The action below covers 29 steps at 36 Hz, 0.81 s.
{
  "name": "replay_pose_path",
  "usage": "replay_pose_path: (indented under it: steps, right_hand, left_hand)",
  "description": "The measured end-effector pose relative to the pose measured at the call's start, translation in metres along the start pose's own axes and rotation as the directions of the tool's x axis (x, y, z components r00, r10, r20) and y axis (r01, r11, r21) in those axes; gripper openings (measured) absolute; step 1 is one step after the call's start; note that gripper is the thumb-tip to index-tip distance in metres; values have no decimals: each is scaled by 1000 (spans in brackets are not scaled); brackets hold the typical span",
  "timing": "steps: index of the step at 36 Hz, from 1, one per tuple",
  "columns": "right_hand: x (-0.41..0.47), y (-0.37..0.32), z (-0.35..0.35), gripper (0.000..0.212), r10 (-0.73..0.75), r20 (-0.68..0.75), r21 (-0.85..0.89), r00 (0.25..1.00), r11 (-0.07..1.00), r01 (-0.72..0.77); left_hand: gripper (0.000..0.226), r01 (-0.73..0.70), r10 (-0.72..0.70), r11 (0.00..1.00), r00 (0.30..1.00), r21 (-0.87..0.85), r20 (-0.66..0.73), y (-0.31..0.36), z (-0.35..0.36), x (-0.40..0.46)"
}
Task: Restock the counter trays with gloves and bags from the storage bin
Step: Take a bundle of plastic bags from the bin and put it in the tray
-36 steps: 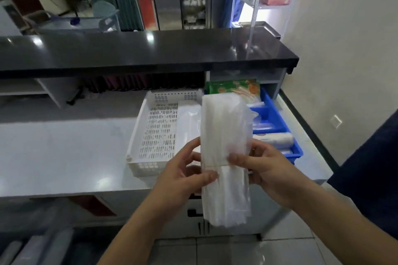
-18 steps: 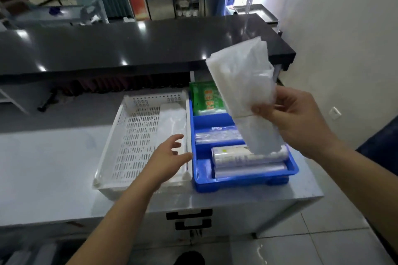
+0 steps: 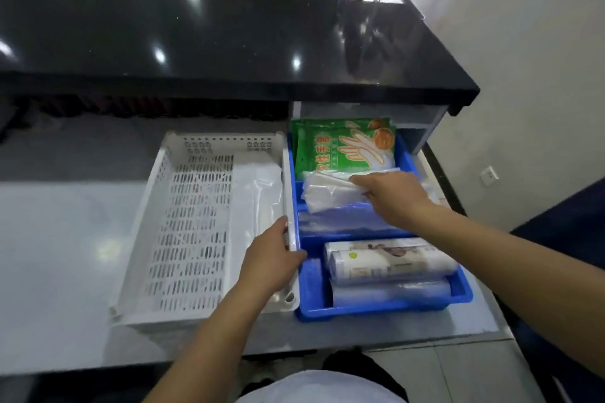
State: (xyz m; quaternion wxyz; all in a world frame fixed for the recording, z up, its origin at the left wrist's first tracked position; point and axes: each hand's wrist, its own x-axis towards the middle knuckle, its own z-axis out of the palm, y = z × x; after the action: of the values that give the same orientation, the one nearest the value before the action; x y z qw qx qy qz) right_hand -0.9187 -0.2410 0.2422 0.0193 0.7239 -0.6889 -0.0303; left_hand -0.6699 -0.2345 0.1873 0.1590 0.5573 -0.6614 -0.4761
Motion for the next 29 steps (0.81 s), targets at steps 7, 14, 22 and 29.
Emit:
replay_pose_path:
  steps: [7, 14, 22, 29]
  right_hand:
    - [33, 5, 41, 41, -112, 68, 0, 991, 994, 112]
    - [58, 24, 46, 29, -191, 185, 139, 964, 976, 167]
    - [87, 37, 24, 16, -380, 354, 358, 855, 899, 251]
    - [64, 34, 34, 20, -344, -62, 112, 937, 930, 349]
  left_hand:
    - [54, 17, -17, 1000, 1000, 11, -7, 1, 2, -3]
    - [55, 108, -105, 994, 989, 20, -106, 3, 9, -9]
    - [68, 243, -242, 970, 952, -21, -188, 16, 14, -13]
    - [62, 310, -292, 951, 904, 10, -312, 23, 23, -19]
